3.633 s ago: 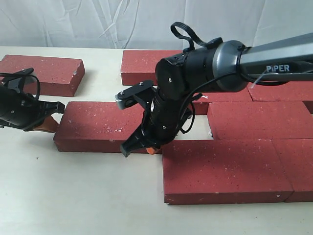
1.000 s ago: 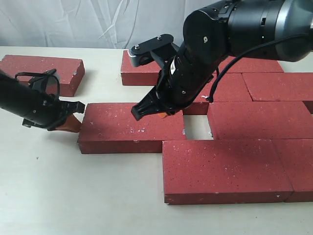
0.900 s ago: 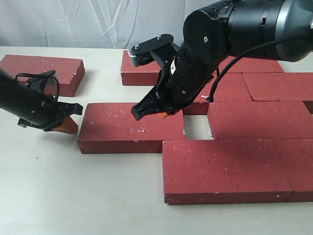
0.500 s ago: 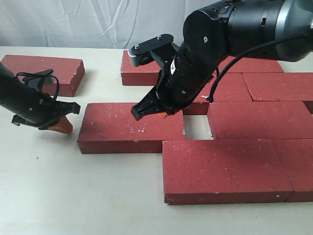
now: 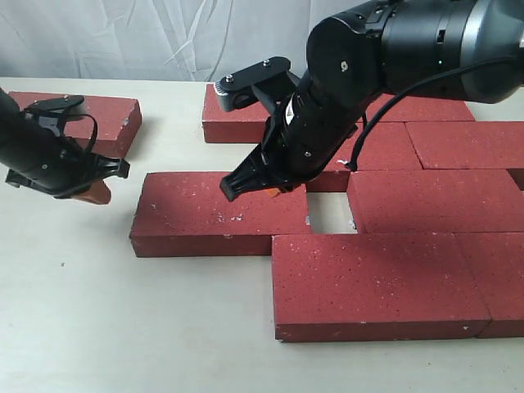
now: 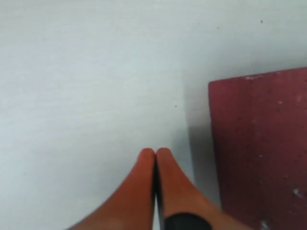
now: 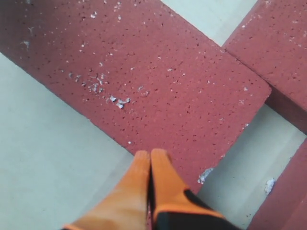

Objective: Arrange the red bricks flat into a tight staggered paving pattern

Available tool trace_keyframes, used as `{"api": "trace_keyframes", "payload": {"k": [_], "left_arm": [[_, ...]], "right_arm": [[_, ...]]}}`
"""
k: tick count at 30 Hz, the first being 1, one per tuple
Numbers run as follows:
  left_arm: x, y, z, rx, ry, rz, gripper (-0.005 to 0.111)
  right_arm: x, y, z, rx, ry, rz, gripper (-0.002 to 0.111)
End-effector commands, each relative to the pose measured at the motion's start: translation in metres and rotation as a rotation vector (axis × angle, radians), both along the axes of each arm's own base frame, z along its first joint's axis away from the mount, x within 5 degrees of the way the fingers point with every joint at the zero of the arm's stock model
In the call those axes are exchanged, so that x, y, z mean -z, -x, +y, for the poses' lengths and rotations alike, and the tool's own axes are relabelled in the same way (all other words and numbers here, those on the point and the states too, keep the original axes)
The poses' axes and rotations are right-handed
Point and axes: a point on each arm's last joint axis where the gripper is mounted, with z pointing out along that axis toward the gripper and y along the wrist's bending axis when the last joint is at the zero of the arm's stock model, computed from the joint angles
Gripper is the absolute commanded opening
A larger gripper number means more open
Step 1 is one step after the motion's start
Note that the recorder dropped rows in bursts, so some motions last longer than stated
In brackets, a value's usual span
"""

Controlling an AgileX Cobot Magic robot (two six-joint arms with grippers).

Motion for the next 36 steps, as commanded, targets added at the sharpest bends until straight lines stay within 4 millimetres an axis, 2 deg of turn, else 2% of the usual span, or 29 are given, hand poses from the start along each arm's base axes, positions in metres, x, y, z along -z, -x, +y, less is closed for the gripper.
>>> {"api": "trace_keyframes", "payload": {"k": [1, 4, 8, 15, 22, 27, 36], "left_arm": [[-0.02, 0.004, -0.013, 0.046, -0.05, -0.058, 0.0], [-0.021, 0.007, -0.02, 0.074, -0.115, -0.057, 0.0], [-0.019, 0.01, -0.026, 0.072, -0.211, -0.051, 0.0], [-0.019, 0.01, -0.03, 0.058, -0.192, -0.056, 0.0], [-0.02, 0.01, -0.032, 0.024, -0.156, -0.052, 0.0], [-0.02, 0.01, -0.031, 0.034, -0.167, -0.051, 0.0], [0.005, 0.009, -0.032, 0.035, -0.173, 0.03, 0.0]], "right_arm": [[-0.005, -0.002, -0.002, 0.008, -0.011, -0.018, -0.001], [-0.004, -0.001, -0.002, 0.008, -0.009, -0.016, -0.001], [-0.004, -0.009, -0.012, 0.078, -0.033, 0.017, -0.001], [-0.004, -0.029, -0.046, 0.241, -0.098, 0.113, -0.001], [-0.002, -0.04, -0.081, 0.317, -0.086, 0.199, -0.001], [-0.004, -0.051, -0.104, 0.386, -0.177, 0.243, -0.001], [-0.005, -0.053, -0.108, 0.392, -0.222, 0.261, -0.001]]}}
